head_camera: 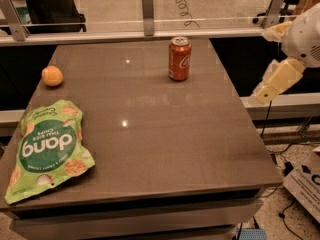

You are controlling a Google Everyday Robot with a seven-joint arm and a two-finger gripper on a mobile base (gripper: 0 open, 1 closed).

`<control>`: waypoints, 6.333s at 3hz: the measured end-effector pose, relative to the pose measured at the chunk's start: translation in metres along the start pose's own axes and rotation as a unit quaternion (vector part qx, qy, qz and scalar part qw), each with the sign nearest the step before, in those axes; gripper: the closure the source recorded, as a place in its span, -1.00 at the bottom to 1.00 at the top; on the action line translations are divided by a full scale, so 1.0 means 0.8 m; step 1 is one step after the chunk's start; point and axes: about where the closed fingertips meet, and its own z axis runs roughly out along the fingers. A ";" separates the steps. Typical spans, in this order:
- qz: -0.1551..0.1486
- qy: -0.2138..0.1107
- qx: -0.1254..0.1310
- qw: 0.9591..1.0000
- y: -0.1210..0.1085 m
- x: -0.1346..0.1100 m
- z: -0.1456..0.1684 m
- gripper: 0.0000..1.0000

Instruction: Move coke can near green rice chip bag

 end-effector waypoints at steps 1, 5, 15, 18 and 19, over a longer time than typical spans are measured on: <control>0.020 -0.074 -0.004 0.997 -0.038 -0.008 0.042 -1.00; 0.075 -0.284 -0.107 0.950 -0.033 -0.094 0.183 -1.00; 0.076 -0.322 -0.232 0.915 0.028 -0.255 0.191 1.00; 0.033 -0.358 -0.263 0.896 0.182 -0.316 0.189 1.00; 0.021 -0.375 -0.261 0.889 0.205 -0.314 0.203 1.00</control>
Offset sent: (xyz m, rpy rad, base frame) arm 0.1136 0.0348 -0.0477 0.4786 -0.0374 0.0595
